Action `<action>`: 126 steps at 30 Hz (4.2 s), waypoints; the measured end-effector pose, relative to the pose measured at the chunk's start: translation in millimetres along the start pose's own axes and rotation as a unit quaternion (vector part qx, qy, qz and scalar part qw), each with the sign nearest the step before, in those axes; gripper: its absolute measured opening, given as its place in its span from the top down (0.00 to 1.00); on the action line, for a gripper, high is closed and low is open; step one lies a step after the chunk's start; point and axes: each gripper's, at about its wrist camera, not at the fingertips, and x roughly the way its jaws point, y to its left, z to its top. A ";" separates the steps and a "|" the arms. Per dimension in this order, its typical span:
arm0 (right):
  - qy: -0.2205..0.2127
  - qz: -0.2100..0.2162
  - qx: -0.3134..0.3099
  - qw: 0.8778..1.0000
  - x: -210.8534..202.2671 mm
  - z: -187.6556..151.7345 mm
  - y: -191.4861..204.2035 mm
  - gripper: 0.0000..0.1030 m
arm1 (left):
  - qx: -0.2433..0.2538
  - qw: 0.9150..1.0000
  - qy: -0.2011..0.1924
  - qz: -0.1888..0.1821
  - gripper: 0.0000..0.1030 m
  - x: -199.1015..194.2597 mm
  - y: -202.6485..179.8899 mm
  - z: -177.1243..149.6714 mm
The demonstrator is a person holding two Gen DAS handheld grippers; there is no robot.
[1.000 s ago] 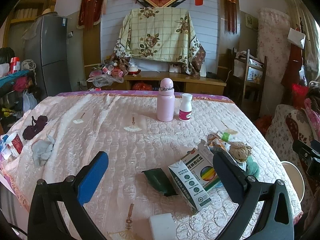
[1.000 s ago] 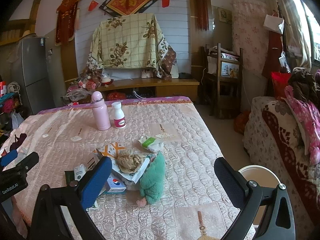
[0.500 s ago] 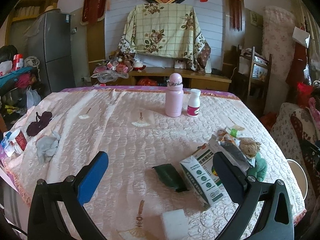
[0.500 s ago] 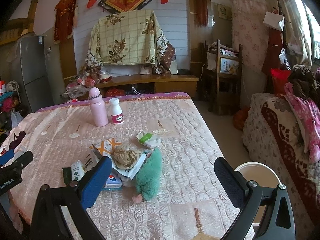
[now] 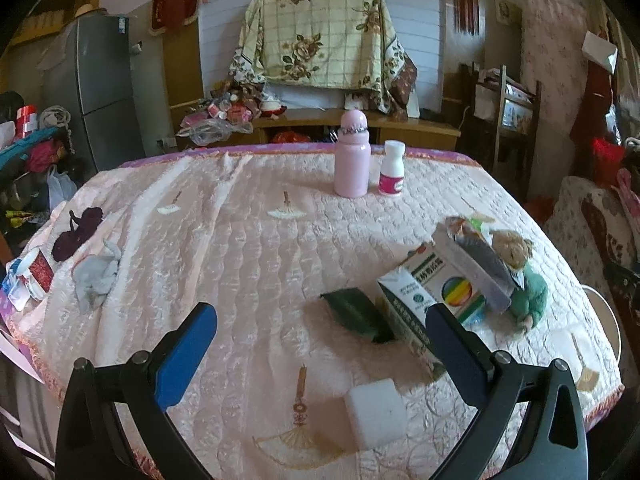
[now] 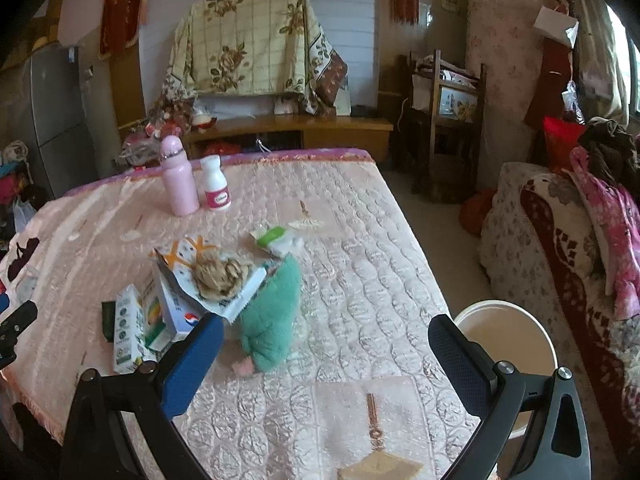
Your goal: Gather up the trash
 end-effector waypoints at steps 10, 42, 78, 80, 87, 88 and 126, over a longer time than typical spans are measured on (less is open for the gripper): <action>0.020 0.014 -0.002 1.000 10.4 -5.0 2.1 0.00 | 0.009 1.000 0.013 0.007 0.00 4.2 -4.6 -7.1; 0.066 0.168 -0.037 0.983 101.9 36.8 58.5 0.34 | 0.032 0.989 0.130 -0.065 0.17 50.6 -14.2 -62.5; 0.121 0.160 0.031 0.979 126.6 39.6 6.4 0.30 | 0.012 0.981 0.112 -0.160 0.65 28.5 -27.3 -27.1; 0.112 0.157 0.034 0.981 119.7 30.2 -0.3 0.18 | 0.015 0.980 0.110 -0.166 0.65 28.8 -34.2 -25.6; 0.157 0.136 0.043 0.977 136.9 -2.2 -9.6 0.19 | 0.025 0.976 0.108 -0.186 0.65 25.8 -65.9 -21.2; 0.165 0.144 0.046 0.975 143.7 -6.7 -7.7 0.21 | 0.027 0.976 0.108 -0.187 0.65 25.0 -69.7 -20.0; 0.129 -0.048 0.220 0.966 78.3 -77.7 -295.2 0.45 | 0.163 0.900 0.161 -0.371 0.52 77.9 -428.8 0.3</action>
